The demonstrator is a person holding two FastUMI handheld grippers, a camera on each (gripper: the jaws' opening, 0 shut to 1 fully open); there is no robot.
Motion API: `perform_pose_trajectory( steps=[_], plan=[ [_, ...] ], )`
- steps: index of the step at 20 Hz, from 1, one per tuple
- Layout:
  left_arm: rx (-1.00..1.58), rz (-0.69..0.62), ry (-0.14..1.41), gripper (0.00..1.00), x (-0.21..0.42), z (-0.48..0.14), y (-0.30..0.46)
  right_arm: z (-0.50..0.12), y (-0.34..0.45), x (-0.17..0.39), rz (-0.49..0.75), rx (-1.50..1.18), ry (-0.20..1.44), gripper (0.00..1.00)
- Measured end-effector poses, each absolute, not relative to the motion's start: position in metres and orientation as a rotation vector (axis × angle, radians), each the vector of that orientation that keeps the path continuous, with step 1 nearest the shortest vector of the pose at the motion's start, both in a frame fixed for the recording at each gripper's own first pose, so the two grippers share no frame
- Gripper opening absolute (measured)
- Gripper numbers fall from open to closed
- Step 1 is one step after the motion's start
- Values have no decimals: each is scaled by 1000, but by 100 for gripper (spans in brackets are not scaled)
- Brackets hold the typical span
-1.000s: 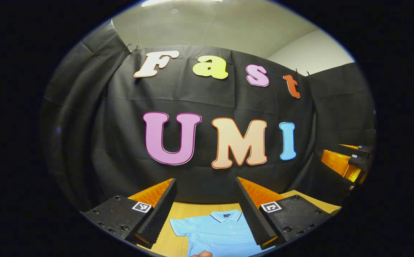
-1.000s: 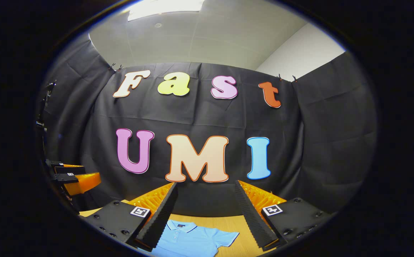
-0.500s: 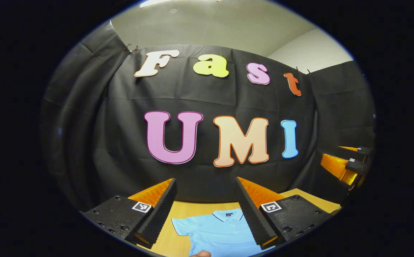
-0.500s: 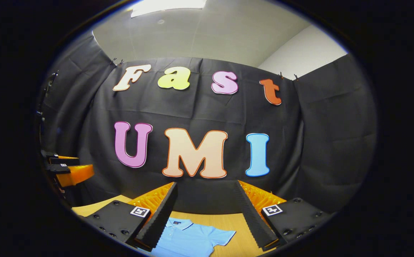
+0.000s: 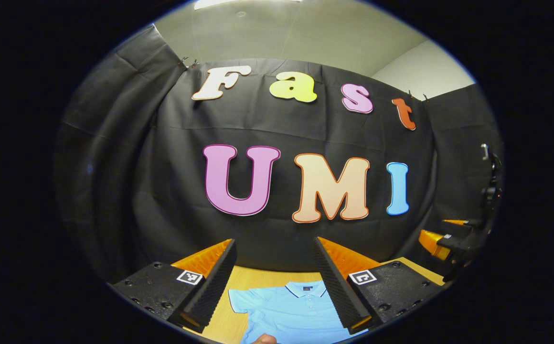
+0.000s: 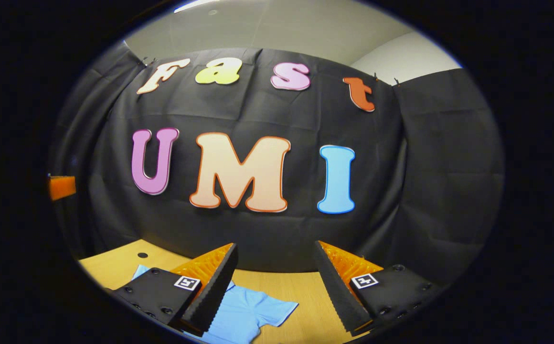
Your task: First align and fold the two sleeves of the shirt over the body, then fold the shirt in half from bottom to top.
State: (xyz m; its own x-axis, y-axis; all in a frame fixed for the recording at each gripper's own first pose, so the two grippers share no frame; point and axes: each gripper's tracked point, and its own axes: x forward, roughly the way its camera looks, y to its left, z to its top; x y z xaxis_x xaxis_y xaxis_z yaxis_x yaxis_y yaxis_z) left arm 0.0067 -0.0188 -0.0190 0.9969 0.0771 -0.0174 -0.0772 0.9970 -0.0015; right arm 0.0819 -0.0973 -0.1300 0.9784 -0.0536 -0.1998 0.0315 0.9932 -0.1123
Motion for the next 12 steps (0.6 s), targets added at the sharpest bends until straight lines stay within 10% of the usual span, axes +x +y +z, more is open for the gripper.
perform_pose_trajectory(
  steps=[12],
  plan=[
    [81, 205, 83, 95, 9, -35, -35, -282, -147, 147, 23, -126, 404, 99]
  ],
)
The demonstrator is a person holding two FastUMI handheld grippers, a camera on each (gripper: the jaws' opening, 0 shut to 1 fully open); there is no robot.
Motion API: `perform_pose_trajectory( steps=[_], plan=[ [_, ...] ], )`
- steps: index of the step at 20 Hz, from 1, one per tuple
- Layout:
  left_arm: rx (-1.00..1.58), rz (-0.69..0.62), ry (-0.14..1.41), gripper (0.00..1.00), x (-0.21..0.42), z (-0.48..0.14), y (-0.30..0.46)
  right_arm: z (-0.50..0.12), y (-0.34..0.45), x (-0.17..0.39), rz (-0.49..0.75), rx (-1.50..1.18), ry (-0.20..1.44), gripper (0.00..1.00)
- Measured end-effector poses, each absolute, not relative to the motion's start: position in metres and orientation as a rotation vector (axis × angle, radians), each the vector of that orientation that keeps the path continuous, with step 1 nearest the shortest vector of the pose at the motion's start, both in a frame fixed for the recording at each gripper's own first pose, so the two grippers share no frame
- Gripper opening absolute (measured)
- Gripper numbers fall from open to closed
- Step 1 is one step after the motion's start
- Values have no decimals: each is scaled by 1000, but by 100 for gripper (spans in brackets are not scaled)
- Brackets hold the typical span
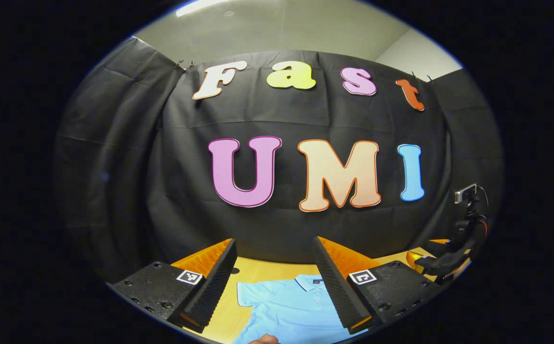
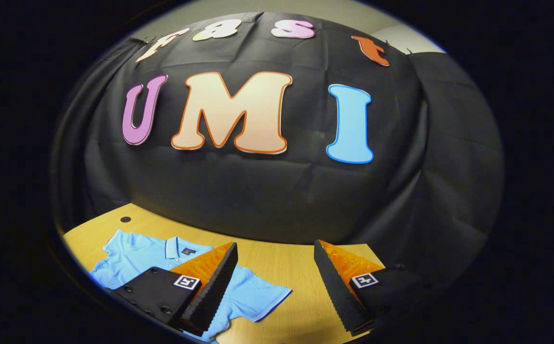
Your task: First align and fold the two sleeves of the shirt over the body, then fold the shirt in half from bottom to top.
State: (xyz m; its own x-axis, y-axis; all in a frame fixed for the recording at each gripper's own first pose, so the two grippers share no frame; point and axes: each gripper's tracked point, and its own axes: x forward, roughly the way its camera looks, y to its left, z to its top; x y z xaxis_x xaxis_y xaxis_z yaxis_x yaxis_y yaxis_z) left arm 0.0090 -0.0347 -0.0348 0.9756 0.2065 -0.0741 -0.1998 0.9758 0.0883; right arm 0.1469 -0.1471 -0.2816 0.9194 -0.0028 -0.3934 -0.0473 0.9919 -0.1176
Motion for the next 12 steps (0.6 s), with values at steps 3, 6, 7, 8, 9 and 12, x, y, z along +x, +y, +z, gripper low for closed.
perform_pose_trajectory(
  steps=[3, 6, 7, 8, 9, 12],
  plan=[
    [103, 245, 110, 95, 11, -42, -28, -326, -152, 156, 33, -117, 482, 99],
    [102, 266, 146, 95, 16, -53, -23, -366, -151, 158, 50, -126, 554, 99],
    [101, 270, 156, 96, 17, -57, -23, -376, -150, 157, 58, -133, 572, 100],
    [100, 274, 165, 94, 19, -60, -23, -386, -149, 157, 65, -140, 591, 100],
    [100, 276, 173, 95, 21, -64, -23, -398, -147, 157, 73, -144, 610, 100],
    [113, 286, 193, 95, 25, -70, -21, -431, -145, 156, 75, -144, 671, 99]
  ],
)
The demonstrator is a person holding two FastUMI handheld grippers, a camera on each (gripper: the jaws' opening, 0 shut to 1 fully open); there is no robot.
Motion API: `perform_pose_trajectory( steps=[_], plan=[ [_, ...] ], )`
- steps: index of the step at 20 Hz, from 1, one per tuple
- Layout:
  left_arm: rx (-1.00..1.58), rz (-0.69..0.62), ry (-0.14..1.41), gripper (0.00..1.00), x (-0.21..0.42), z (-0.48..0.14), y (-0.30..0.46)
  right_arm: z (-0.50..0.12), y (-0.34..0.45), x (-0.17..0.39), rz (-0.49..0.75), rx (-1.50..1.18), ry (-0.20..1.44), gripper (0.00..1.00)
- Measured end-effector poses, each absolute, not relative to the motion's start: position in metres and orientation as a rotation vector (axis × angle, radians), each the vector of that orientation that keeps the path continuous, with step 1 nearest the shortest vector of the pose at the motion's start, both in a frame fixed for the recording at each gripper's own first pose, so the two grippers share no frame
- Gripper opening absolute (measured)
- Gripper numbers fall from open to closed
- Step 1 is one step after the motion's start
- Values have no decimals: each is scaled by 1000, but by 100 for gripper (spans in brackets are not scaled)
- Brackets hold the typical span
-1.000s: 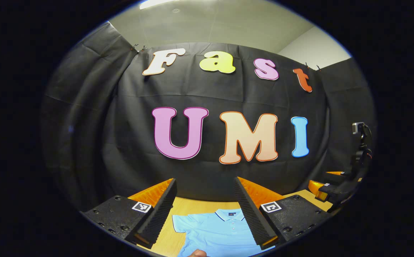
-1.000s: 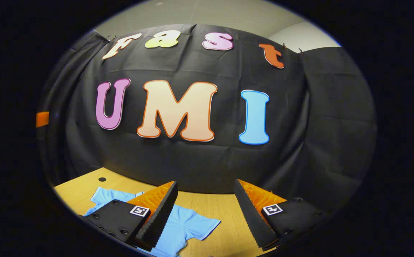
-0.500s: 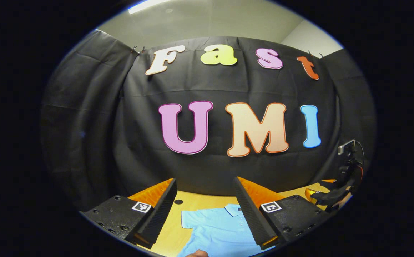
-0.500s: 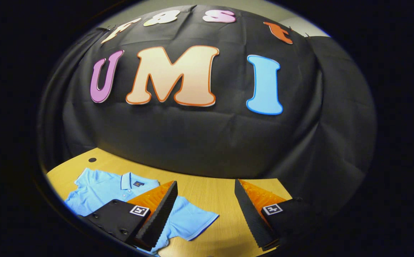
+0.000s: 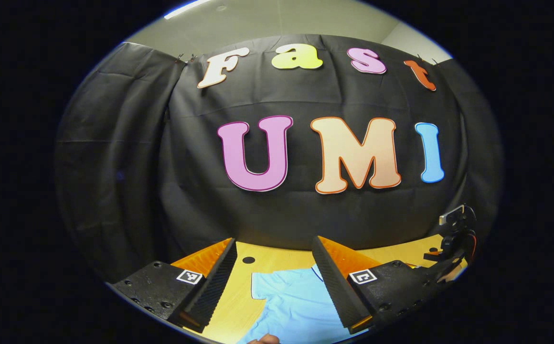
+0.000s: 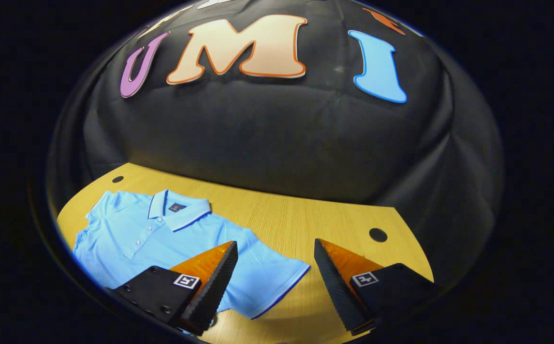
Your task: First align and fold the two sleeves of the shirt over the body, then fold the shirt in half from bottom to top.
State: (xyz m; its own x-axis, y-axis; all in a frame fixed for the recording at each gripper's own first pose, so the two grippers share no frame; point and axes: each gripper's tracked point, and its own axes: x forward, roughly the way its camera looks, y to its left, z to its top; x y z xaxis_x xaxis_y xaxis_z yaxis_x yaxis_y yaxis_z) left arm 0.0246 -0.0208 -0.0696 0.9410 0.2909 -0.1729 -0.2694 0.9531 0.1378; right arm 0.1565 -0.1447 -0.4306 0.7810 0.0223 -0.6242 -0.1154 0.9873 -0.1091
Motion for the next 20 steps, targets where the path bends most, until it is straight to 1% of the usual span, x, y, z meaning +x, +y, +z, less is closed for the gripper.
perform_pose_trajectory(
  steps=[3, 6, 11, 13, 15, 16, 17, 18, 19, 20],
  plan=[
    [116, 294, 214, 95, 28, -77, -19, -463, -150, 151, 70, -149, 741, 99],
    [111, 298, 240, 94, 30, -86, -19, -489, -149, 144, 90, -139, 807, 99],
    [105, 293, 265, 95, 36, -96, -22, -519, -148, 125, 109, -143, 912, 99],
    [108, 292, 267, 95, 37, -98, -22, -520, -144, 125, 114, -103, 925, 99],
    [106, 291, 273, 94, 39, -100, -22, -522, -138, 122, 119, -58, 938, 89],
    [104, 290, 277, 94, 40, -102, -22, -524, -137, 124, 125, -62, 931, 75],
    [99, 289, 281, 94, 39, -104, -23, -523, -132, 122, 136, -59, 927, 69],
    [94, 288, 284, 94, 40, -105, -23, -523, -127, 122, 146, -65, 919, 48],
    [90, 289, 288, 94, 40, -107, -23, -523, -124, 121, 152, -76, 912, 40],
    [87, 290, 291, 94, 40, -108, -23, -522, -121, 122, 153, -90, 903, 20]
  ],
)
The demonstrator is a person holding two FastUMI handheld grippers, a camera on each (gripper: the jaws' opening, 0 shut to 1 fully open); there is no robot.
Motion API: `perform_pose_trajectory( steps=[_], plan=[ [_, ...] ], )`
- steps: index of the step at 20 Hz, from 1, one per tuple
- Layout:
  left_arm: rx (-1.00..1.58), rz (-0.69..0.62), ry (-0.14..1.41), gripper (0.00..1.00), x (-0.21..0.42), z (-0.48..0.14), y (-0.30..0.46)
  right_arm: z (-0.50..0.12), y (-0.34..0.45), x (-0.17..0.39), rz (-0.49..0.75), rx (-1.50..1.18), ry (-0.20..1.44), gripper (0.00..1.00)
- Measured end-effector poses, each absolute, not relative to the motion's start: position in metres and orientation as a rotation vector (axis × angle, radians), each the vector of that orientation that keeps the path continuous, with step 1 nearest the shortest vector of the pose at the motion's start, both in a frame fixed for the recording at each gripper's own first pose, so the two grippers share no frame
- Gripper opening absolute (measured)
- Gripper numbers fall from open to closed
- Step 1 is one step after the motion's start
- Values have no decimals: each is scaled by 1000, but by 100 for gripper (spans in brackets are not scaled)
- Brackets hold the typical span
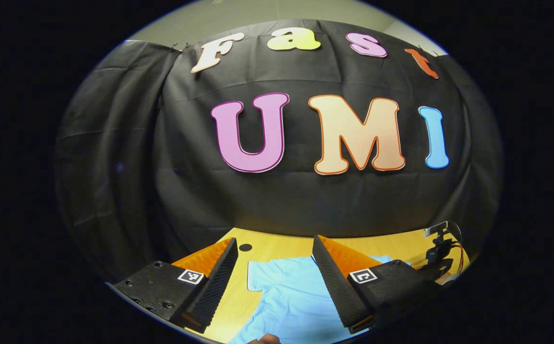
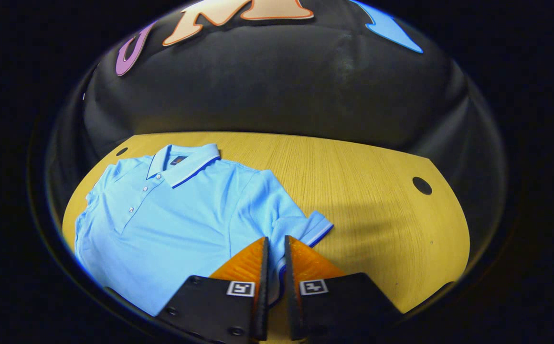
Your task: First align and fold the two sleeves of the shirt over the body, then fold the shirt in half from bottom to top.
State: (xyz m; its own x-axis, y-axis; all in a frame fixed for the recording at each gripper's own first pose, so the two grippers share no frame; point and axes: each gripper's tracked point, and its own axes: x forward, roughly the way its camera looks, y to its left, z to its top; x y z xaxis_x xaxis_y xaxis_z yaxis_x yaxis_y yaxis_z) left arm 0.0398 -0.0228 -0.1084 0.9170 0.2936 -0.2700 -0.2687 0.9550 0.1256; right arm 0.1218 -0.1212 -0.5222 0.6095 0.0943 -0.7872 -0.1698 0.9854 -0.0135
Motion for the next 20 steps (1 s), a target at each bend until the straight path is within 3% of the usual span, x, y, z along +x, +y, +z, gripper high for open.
perform_pose_trajectory(
  steps=[2, 8, 20],
  plan=[
    [87, 290, 291, 94, 39, -107, -23, -519, -117, 123, 154, -86, 893, 4],
    [86, 301, 293, 94, 34, -110, -15, -480, -87, 145, 155, 56, 805, 2],
    [86, 351, 296, 94, 11, -111, 9, -467, 26, 149, 344, 8, 759, 1]
  ],
)
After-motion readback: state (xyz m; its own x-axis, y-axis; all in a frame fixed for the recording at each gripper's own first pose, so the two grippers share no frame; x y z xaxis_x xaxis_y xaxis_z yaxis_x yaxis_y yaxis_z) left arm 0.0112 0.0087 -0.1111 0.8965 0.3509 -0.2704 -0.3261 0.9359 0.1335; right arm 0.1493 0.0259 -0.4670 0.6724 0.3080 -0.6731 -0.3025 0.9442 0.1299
